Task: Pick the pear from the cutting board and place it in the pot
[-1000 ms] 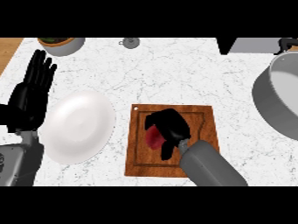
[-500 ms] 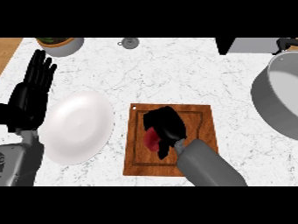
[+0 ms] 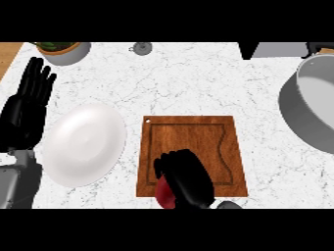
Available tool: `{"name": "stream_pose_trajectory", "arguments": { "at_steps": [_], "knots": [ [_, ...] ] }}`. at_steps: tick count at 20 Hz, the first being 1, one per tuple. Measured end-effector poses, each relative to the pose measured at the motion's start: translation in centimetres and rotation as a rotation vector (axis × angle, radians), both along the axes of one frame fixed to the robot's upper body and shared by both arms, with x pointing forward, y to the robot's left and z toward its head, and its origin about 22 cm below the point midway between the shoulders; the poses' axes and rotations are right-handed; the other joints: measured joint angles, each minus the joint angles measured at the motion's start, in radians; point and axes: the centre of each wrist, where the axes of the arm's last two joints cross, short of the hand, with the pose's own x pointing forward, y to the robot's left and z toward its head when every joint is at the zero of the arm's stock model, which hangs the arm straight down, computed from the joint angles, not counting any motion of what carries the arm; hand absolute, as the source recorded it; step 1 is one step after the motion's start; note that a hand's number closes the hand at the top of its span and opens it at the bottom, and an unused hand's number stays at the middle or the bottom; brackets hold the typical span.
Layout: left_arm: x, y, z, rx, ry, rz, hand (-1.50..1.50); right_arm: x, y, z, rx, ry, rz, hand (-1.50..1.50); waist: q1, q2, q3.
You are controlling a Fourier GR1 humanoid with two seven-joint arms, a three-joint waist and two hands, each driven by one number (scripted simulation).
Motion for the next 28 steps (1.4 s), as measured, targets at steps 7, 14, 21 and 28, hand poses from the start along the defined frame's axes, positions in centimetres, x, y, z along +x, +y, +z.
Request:
{"name": "stream_pose_trajectory", "arguments": {
  "at_steps": [7, 14, 21, 28],
  "knots": [
    [0.3, 0.5, -0.3, -0.002, -0.002, 0.023, 0.0, -6.1, -4.5, 4.7, 0.05, -0.176, -0.102, 1.5, -0.019, -0.002, 0.0],
    [0.2, 0.2, -0.1, 0.0, -0.006, 0.013, 0.0, -7.0, -10.6, 10.3, 0.161, -0.392, -0.34, 1.5, -0.01, 0.003, 0.002],
    [0.4, -0.1, -0.2, -0.003, -0.009, 0.003, 0.0, -5.9, -17.6, 12.9, 0.186, -0.488, -0.521, 1.5, 0.002, 0.008, 0.003],
    [0.3, -0.5, -0.1, 0.001, -0.008, -0.015, 0.0, -2.0, -26.0, 14.3, 0.14, -0.443, -0.622, 1.5, 0.013, 0.01, 0.003]
  ]
}}
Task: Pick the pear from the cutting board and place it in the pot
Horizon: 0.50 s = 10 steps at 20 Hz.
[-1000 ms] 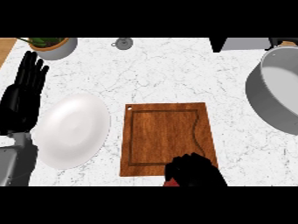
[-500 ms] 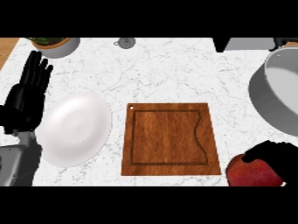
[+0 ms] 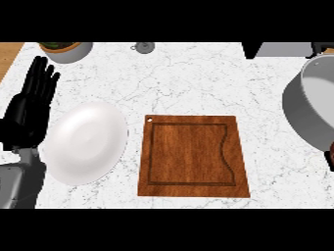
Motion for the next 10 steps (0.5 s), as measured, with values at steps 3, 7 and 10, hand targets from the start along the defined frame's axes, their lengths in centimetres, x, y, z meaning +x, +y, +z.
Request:
{"name": "stream_pose_trajectory", "arguments": {
  "at_steps": [3, 7, 10],
  "knots": [
    [0.0, -0.2, -0.3, -0.002, -0.001, 0.0, 0.0, 1.5, -4.2, -1.0, 0.015, 0.01, -0.023, 1.5, 0.003, 0.001, 0.0],
    [0.3, -0.3, -0.2, -0.001, -0.008, -0.008, 0.0, 3.7, -9.6, -1.3, 0.038, 0.017, -0.042, 1.5, 0.013, 0.003, 0.0],
    [0.6, -0.5, -0.2, -0.001, -0.004, -0.012, 0.0, 4.8, -12.7, -2.1, 0.049, 0.025, -0.024, 1.5, 0.015, 0.003, 0.0]
  ]
}}
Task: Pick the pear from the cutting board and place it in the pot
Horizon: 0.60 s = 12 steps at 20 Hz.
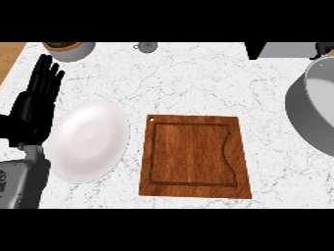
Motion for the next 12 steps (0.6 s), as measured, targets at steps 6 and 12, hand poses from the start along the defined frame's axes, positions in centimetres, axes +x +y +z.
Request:
{"name": "stream_pose_trajectory", "arguments": {
  "at_steps": [6, 12],
  "knots": [
    [-0.2, -0.4, 0.1, -0.001, 0.005, -0.011, 0.0, 3.1, -3.6, -2.3, -0.006, 0.016, 0.012, 1.5, 0.008, 0.0, -0.001],
    [0.4, -0.5, -0.2, -0.002, -0.005, -0.012, 0.0, 5.6, -5.4, -4.7, -0.03, 0.077, -0.003, 1.5, 0.015, 0.004, 0.0]
  ]
}}
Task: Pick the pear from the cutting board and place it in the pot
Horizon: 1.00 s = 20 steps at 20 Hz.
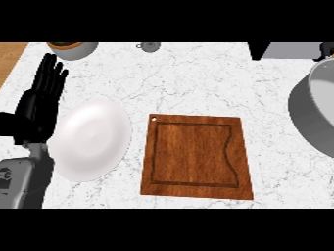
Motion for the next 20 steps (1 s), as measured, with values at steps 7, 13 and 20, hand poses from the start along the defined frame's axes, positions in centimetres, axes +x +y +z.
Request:
{"name": "stream_pose_trajectory", "arguments": {
  "at_steps": [7, 13, 20],
  "knots": [
    [0.8, 0.0, 0.6, -0.004, -0.001, -0.011, 0.0, 1.1, -0.5, -2.2, 0.159, 0.202, 0.027, -1.5, 0.012, 0.005, 0.001],
    [0.4, 0.3, 0.5, -0.002, -0.003, -0.002, 0.0, 1.8, -0.2, -3.3, 0.221, 0.206, 0.159, -1.5, 0.008, 0.004, 0.002],
    [0.2, 0.3, 0.3, -0.007, 0.002, 0.004, 0.0, 2.1, -0.7, -2.6, 0.455, 0.081, 0.222, -1.5, -0.004, -0.001, 0.001]
  ]
}}
